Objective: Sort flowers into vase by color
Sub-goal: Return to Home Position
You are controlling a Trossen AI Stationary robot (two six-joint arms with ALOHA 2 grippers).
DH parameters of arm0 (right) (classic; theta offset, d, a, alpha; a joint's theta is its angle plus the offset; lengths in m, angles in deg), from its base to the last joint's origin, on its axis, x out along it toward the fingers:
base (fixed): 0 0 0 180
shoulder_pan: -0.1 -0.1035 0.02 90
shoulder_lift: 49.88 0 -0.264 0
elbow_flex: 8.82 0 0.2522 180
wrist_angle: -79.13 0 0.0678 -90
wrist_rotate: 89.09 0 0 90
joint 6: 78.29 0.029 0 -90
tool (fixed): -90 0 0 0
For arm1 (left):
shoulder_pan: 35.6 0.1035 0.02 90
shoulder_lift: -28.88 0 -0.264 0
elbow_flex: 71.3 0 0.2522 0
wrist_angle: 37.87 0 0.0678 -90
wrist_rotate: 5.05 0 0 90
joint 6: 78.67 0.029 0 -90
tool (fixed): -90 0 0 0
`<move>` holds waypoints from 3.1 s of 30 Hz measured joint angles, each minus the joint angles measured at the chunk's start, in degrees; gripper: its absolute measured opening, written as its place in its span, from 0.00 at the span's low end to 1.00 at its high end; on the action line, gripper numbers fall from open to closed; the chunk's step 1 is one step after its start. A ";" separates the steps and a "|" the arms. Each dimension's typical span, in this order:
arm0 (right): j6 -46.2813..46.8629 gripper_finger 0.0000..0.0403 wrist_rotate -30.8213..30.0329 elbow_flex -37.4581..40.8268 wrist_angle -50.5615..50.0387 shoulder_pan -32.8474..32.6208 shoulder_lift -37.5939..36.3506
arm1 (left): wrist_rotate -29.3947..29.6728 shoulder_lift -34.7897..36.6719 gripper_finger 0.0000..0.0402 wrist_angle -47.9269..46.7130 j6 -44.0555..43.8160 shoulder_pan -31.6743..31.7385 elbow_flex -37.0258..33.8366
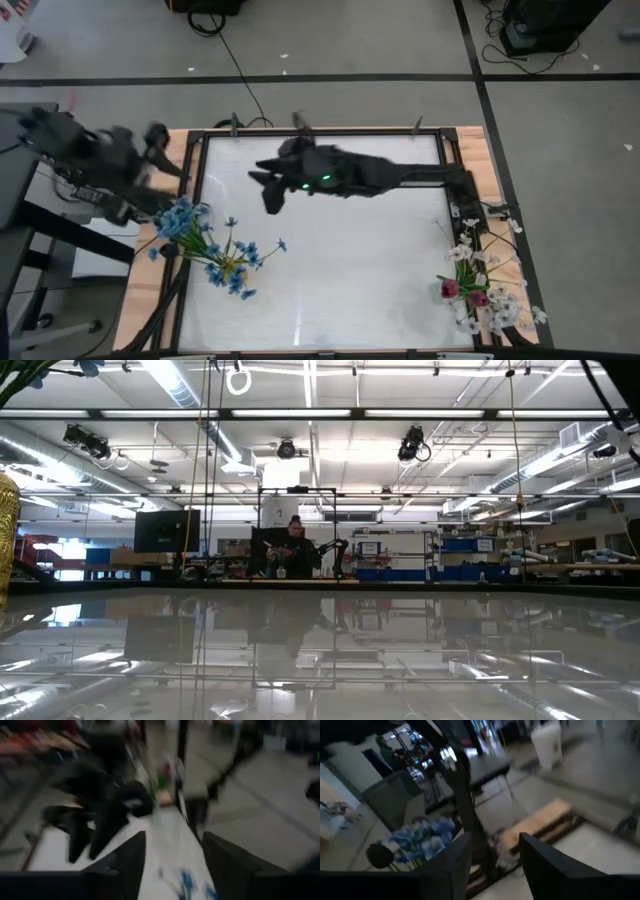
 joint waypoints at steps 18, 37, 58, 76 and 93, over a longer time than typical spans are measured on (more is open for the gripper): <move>-26.46 0.02 7.49 -0.06 -27.44 0.31 -24.93 | 27.33 15.32 0.01 10.67 5.61 1.05 -11.09; -25.95 0.02 24.73 38.51 -4.04 1.23 -52.99 | 38.61 23.16 0.01 36.24 -0.23 7.76 -40.74; -19.92 0.02 33.70 56.04 9.72 -2.66 -62.56 | 8.87 14.45 0.00 32.71 -2.08 58.14 -46.47; -21.38 0.02 22.77 56.02 8.25 -8.99 -63.91 | -10.95 33.08 0.00 39.19 -6.58 72.97 -67.60; -23.79 0.01 4.21 59.26 -0.59 -8.97 -69.57 | -22.57 39.80 0.00 54.55 -16.93 70.06 -88.07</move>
